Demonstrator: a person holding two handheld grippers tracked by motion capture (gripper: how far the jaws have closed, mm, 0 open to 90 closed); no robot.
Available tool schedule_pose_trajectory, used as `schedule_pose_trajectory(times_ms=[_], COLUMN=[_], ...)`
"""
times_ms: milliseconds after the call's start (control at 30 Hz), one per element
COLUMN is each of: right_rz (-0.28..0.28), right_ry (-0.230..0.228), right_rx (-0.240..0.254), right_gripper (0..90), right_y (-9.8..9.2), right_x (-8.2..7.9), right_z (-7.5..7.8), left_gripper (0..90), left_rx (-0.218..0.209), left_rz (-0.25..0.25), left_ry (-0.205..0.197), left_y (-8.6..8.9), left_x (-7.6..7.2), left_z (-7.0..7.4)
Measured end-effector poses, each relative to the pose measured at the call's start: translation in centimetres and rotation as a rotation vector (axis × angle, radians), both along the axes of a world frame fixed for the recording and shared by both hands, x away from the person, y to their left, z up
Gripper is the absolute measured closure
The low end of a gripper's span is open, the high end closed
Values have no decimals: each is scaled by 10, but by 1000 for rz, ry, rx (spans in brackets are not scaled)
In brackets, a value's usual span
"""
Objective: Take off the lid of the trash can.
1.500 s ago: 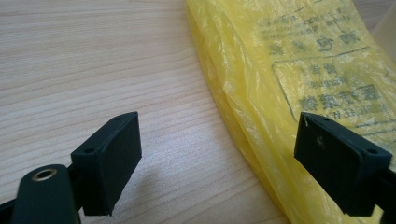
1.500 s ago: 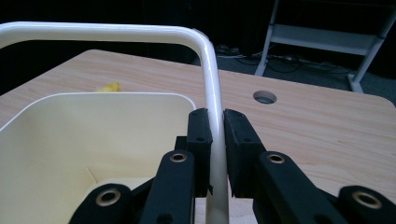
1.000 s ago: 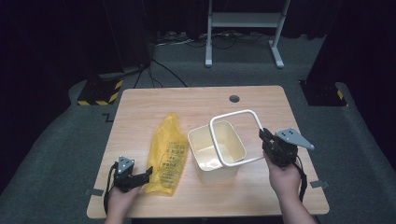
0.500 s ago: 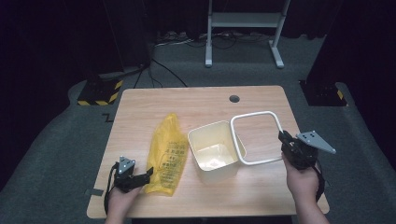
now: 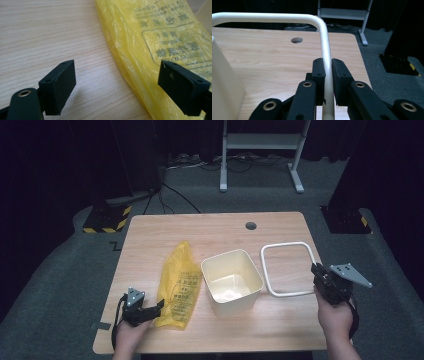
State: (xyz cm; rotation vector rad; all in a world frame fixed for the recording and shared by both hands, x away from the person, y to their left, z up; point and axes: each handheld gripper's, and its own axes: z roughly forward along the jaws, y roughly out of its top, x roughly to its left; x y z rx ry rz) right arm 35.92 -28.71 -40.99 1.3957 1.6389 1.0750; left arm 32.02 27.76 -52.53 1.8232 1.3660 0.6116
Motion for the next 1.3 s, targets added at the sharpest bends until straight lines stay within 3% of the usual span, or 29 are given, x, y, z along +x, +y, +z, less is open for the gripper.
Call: schedule_pose_trajectory(times_ms=[767,1000,1133,1300], right_rz=[-68,-88,-106,-113], right_ry=[82,131,172,205], right_rx=[-47,-53,-84,-83], right_gripper=[814,814,815,815], right_y=[-17,-18,-16,-14], right_x=[17,33,48,57], right_z=[-44,-66,-84,-95], left_gripper=[151,152,151,152], left_rx=[-4,-10,-12,-14], left_rz=[-1,-2,-5,-2], left_ry=[1,0,-1,0], left_y=[1,0,0,0], left_x=[0,-1,-1,-1], left_z=[0,0,0,0])
